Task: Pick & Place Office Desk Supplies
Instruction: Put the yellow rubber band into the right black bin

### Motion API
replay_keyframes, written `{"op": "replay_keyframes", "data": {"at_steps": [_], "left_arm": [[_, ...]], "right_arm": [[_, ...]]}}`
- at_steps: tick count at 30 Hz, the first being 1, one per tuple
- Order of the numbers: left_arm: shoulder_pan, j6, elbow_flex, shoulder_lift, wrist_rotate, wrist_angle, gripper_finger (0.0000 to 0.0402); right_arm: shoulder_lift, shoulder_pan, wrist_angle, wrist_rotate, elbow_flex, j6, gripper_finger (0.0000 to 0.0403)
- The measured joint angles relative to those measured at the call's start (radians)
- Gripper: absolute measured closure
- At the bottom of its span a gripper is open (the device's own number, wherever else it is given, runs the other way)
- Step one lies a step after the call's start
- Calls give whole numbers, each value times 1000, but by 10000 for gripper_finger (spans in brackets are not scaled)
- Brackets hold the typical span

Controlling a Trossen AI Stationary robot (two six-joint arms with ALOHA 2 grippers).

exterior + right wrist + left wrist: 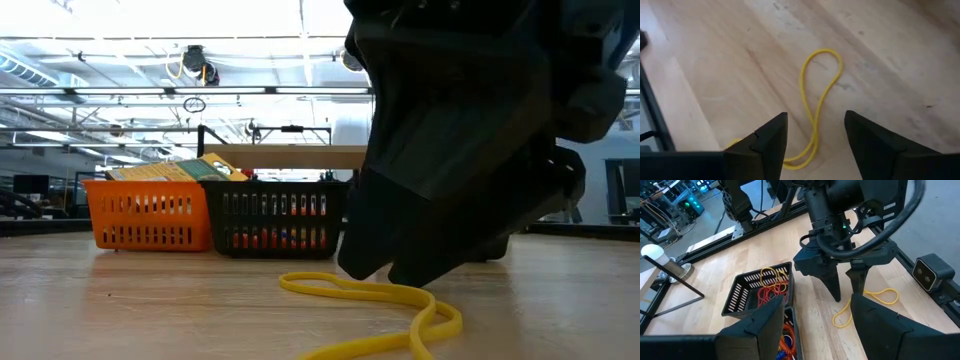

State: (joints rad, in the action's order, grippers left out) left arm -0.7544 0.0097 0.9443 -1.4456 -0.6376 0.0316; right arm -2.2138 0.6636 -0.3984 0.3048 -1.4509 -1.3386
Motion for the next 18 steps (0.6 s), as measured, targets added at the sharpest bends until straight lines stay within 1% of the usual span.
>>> {"op": "replay_keyframes", "data": {"at_steps": [7,14,18], "left_arm": [[0,9,0,0,0,-2,176],[0,12,0,0,0,-5,176],[0,16,0,0,0,-5,176]], "right_arm": [[-7,-1,-5,-34,0,-3,216],[-7,-3,-36,-45,0,-14,237],[-7,-3,-70,-63,-2,-58,249]]}}
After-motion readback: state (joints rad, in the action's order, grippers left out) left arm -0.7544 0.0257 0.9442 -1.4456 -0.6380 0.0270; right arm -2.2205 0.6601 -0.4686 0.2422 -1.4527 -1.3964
